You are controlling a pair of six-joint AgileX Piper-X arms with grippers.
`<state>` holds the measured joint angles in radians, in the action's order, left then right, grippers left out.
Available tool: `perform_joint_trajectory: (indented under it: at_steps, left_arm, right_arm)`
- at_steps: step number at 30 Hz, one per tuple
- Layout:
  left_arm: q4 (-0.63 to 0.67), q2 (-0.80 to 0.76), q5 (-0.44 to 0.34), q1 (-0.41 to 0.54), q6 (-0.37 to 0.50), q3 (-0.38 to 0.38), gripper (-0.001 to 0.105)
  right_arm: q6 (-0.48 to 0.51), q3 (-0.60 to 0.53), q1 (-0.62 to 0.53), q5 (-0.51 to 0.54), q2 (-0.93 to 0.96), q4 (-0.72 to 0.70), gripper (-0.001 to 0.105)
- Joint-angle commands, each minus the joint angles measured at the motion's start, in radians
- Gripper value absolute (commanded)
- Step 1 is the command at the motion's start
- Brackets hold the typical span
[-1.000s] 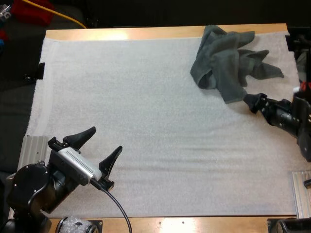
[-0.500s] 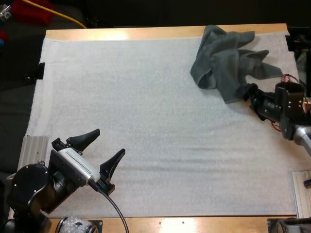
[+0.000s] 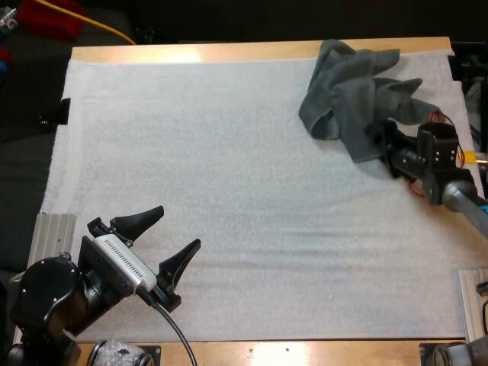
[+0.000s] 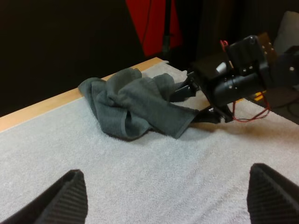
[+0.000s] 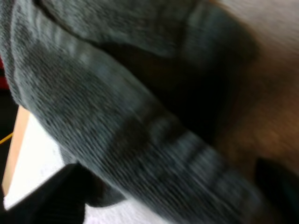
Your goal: Pick towel from pile, fold and stack
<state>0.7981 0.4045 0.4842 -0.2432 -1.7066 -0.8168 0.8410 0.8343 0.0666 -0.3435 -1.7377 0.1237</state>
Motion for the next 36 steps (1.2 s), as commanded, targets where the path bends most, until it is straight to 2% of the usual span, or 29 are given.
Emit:
perform_joint_trajectory:
  at_steps: [1,2,4,5,7,9,14,19,26,32,36]
  left_arm:
    - [-0.012,0.0,0.007,-0.004,-0.01,-0.007,0.068]
    - [-0.012,0.0,0.007,-0.004,-0.01,-0.007,0.068]
    - [-0.012,0.0,0.007,-0.004,-0.01,-0.007,0.068]
    - [-0.012,0.0,0.007,-0.004,-0.01,-0.007,0.068]
    - [-0.012,0.0,0.007,-0.004,-0.01,-0.007,0.068]
    - [-0.012,0.0,0.007,-0.004,-0.01,-0.007,0.068]
    - [-0.012,0.0,0.007,-0.004,-0.01,-0.007,0.068]
    - [-0.012,0.0,0.007,-0.004,-0.01,-0.007,0.068]
    - [-0.012,0.0,0.007,-0.004,-0.018,-0.007,0.068]
    - [-0.012,0.0,0.007,-0.004,-0.022,-0.007,0.068]
    - [-0.012,0.0,0.007,-0.004,-0.022,-0.007,0.068]
  right_arm:
    - [0.0,0.029,-0.003,-0.031,-0.002,0.015,0.057]
    - [0.0,0.034,-0.003,-0.036,-0.004,0.015,0.052]
    - [0.0,0.05,-0.003,-0.05,-0.006,0.015,0.033]
    - [0.0,0.051,-0.003,-0.052,-0.006,0.015,0.029]
    - [0.0,0.051,-0.003,-0.067,-0.006,0.011,0.012]
    - [0.0,0.051,-0.003,-0.098,-0.006,-0.002,0.001]
    - [0.034,0.051,-0.003,-0.199,0.018,-0.012,0.001]
    - [0.103,0.051,-0.003,-0.203,0.129,-0.054,0.001]
    - [0.132,0.076,-0.003,-0.207,0.31,-0.091,0.001]
    - [0.264,0.19,0.011,-0.214,0.448,-0.273,0.001]
    - [0.374,0.307,0.051,-0.212,0.507,-0.44,0.001]
